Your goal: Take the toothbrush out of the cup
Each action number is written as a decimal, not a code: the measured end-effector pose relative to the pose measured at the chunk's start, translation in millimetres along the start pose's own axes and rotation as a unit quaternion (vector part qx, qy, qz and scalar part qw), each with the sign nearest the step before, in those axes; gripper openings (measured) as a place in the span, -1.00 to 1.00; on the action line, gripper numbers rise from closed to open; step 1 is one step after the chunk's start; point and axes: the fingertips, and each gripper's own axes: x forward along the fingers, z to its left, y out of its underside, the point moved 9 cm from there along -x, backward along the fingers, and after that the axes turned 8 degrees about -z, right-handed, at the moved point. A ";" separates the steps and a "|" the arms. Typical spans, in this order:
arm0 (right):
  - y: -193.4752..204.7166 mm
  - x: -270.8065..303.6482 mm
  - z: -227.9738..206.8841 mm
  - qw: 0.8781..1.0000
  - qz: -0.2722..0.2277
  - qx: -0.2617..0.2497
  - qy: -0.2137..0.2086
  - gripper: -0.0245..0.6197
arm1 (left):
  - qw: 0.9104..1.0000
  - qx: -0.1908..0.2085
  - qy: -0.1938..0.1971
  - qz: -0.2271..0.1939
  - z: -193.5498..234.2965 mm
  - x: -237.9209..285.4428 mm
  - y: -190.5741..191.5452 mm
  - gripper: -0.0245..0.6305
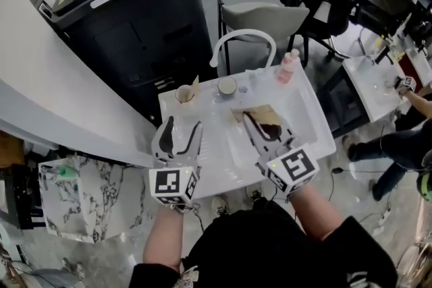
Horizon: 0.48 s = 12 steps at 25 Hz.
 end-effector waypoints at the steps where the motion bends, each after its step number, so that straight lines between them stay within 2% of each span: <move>1: 2.2 0.8 -2.3 1.000 0.001 0.001 0.001 -0.85 | 1.000 0.003 -0.002 0.006 2.7 5.6 4.8 -0.05; 12: 28.3 7.7 -26.0 0.999 0.025 0.016 0.013 -0.85 | 0.998 0.018 -0.009 0.066 35.3 72.1 59.1 -0.06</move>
